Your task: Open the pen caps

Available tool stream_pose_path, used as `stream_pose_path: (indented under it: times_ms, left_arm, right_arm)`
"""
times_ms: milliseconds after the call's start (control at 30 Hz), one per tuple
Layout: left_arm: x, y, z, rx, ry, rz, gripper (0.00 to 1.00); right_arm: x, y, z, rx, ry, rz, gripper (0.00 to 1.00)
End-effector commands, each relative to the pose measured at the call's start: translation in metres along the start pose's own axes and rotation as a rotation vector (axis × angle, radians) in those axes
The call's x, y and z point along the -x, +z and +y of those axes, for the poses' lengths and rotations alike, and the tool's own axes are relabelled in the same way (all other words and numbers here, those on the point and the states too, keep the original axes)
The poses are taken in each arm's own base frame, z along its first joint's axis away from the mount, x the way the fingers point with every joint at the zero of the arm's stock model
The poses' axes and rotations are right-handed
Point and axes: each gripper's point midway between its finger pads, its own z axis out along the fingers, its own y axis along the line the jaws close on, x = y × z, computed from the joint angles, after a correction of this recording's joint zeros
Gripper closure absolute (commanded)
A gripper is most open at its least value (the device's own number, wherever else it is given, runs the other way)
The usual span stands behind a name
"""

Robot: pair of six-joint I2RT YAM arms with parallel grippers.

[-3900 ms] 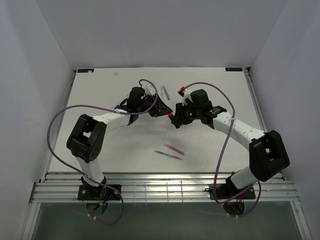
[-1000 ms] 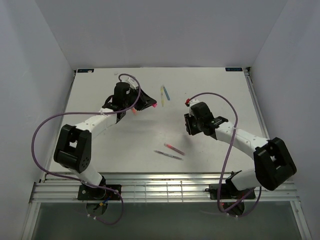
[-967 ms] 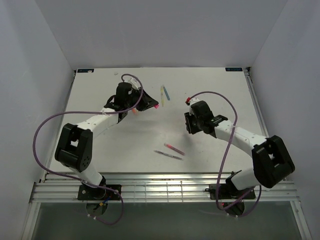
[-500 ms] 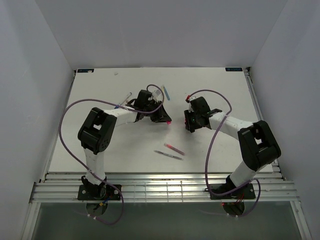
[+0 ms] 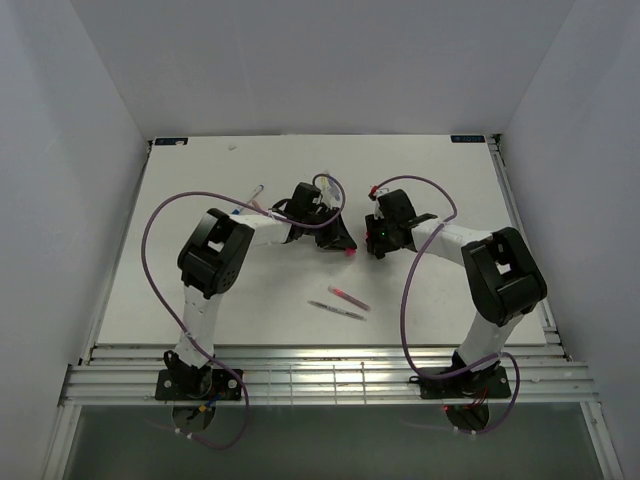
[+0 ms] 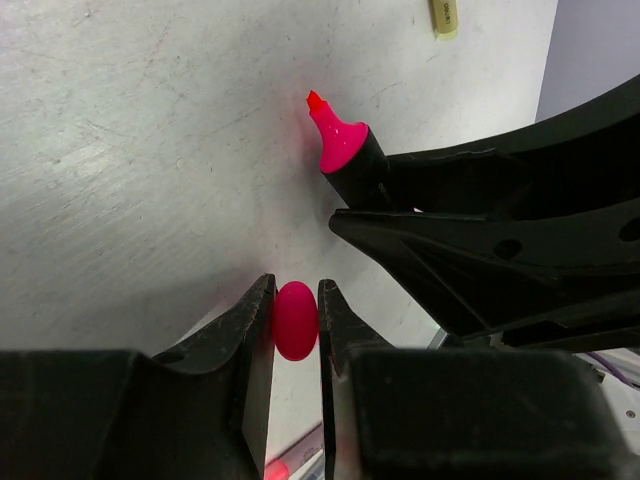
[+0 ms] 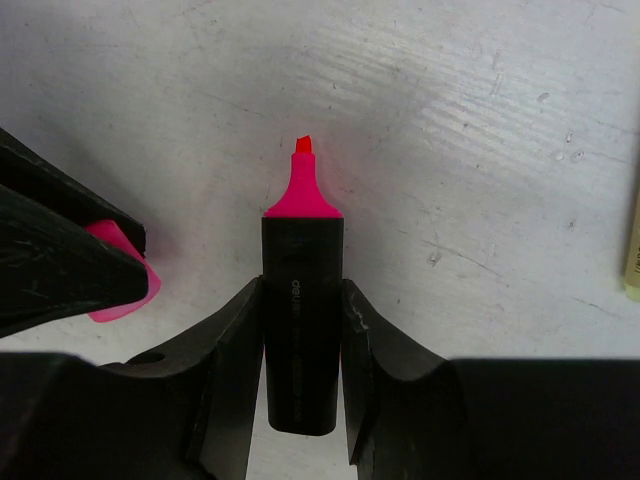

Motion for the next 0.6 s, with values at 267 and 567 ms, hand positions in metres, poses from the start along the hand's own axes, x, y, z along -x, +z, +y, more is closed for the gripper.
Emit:
stream_pose_path:
  times_ms: [267, 567]
  left_arm:
    - [0.004, 0.007, 0.000, 0.023, -0.010, 0.020, 0.70]
    - [0.024, 0.000, 0.001, 0.079, 0.036, -0.025, 0.47]
  right_arm:
    - [0.023, 0.006, 0.007, 0.053, 0.009, -0.059, 0.56]
    - [0.014, 0.004, 0.011, 0.095, 0.012, -0.036, 0.43]
